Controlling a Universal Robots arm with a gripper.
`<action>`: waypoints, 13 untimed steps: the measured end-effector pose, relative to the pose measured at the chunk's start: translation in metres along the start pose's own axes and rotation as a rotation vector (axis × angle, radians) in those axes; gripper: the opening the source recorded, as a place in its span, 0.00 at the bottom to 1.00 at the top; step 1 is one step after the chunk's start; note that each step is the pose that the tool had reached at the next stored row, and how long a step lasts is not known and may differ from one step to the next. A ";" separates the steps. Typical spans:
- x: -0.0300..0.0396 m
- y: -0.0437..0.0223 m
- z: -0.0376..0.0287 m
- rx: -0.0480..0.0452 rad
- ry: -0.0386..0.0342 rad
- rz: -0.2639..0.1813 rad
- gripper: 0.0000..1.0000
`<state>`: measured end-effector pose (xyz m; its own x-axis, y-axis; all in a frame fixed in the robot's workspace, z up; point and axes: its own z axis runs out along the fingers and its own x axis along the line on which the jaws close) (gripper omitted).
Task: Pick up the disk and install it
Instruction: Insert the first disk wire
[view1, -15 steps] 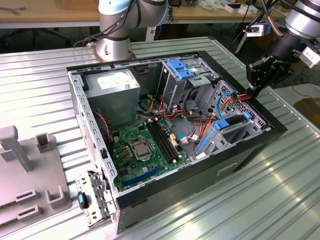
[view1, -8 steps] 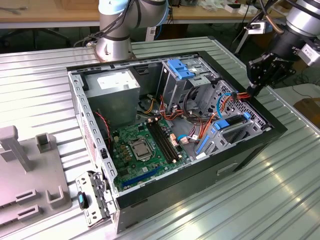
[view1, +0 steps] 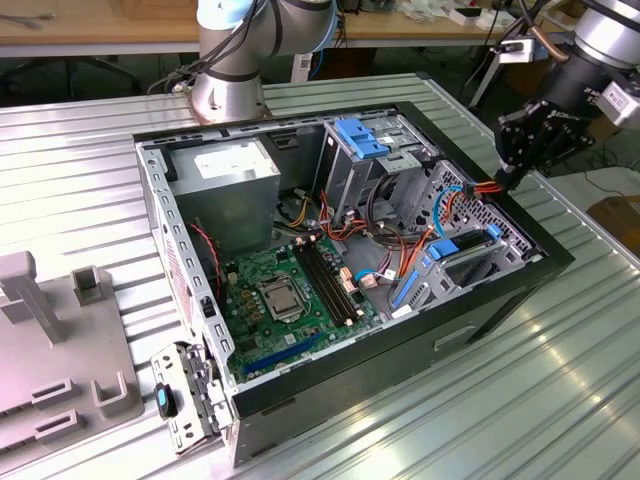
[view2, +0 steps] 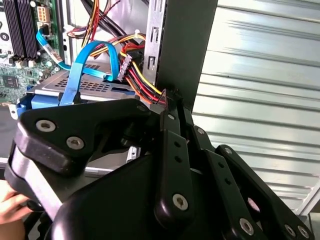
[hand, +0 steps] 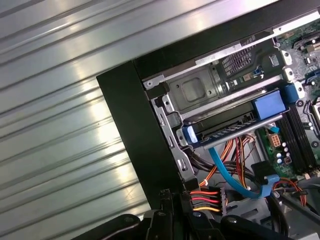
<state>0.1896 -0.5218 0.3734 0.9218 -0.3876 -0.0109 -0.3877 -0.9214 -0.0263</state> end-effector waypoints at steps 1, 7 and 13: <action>0.0000 -0.0001 0.0000 0.0001 0.0001 0.008 0.17; -0.0002 -0.0005 -0.0010 0.0003 0.0010 0.051 0.17; -0.0089 0.0032 -0.0016 0.0003 0.0014 0.064 0.17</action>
<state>0.1802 -0.5213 0.3749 0.8952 -0.4455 -0.0112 -0.4456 -0.8948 -0.0260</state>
